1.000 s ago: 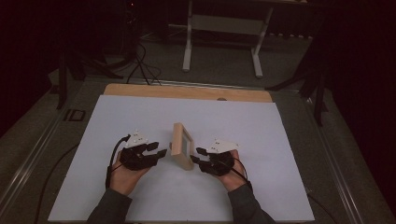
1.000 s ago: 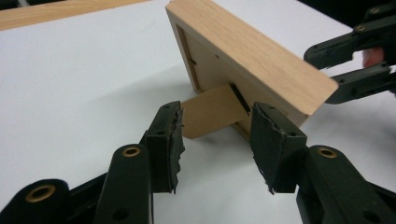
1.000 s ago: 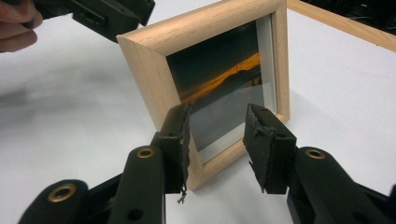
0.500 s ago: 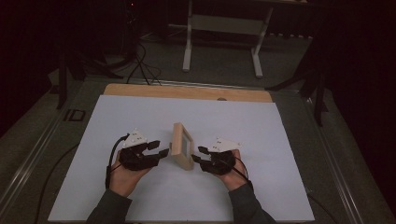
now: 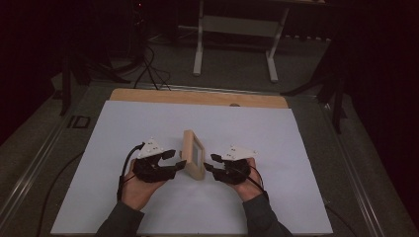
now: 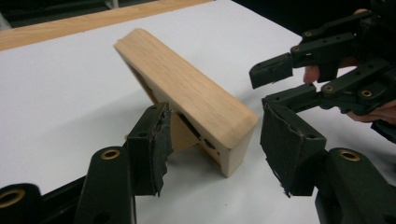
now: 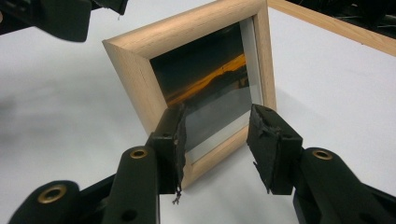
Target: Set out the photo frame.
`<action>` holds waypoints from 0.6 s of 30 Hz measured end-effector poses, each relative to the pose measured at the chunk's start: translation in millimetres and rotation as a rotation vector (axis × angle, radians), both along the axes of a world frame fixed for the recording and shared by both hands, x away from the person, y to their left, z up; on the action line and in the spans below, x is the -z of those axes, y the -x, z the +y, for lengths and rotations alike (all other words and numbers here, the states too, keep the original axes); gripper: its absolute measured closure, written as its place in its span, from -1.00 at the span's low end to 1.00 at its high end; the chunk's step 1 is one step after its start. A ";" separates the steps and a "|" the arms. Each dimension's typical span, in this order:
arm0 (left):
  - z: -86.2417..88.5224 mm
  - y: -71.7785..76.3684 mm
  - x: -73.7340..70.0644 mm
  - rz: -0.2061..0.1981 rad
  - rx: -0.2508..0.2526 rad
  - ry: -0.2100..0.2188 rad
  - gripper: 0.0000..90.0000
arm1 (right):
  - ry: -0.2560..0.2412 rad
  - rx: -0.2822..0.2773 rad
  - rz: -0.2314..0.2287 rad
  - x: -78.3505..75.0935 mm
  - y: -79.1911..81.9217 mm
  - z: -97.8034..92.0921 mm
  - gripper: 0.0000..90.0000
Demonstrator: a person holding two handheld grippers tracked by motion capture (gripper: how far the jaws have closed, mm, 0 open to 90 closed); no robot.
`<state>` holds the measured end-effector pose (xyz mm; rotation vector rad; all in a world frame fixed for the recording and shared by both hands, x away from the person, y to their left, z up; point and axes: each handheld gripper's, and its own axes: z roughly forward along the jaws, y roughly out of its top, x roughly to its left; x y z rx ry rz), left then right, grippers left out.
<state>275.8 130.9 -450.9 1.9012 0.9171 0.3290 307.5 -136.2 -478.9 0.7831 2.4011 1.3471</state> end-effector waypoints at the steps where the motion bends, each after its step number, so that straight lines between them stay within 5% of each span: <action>1: 0.0 0.0 0.0 0.000 0.000 0.000 -0.08 | 0.000 0.000 0.000 0.0 0.0 0.0 0.25; 11: -17.0 -1.8 6.5 -0.006 -0.014 -0.055 -0.20 | 0.001 0.004 -0.001 0.3 -0.4 -0.4 0.25; 18: -25.0 -6.0 11.2 0.004 -0.030 -0.054 -0.25 | 0.007 0.003 -0.003 0.6 -0.5 -0.1 0.25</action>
